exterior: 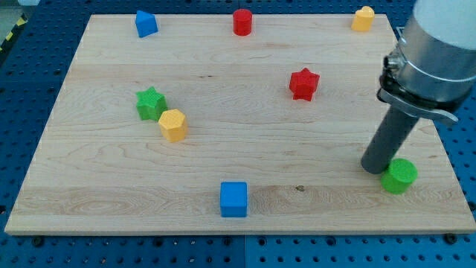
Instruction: Slide the green star to bottom left
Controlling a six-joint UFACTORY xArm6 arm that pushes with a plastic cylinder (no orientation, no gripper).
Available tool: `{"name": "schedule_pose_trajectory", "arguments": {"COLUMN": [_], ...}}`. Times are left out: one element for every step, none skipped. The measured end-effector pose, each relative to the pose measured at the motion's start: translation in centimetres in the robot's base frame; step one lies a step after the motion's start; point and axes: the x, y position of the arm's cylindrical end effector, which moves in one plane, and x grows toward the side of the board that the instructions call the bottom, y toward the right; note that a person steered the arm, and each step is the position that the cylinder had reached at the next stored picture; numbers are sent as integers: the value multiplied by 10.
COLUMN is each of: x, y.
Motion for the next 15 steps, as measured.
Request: {"name": "schedule_pose_trajectory", "arguments": {"x": [10,10,-32,-85,-100,-100,-100,-106,-130,-154,-156,-156,-167,-186,-174], "y": [18,23,-18,-68,-115,-121,-121,-141,-188,-256,-336,-385,-397,-385,-353]}}
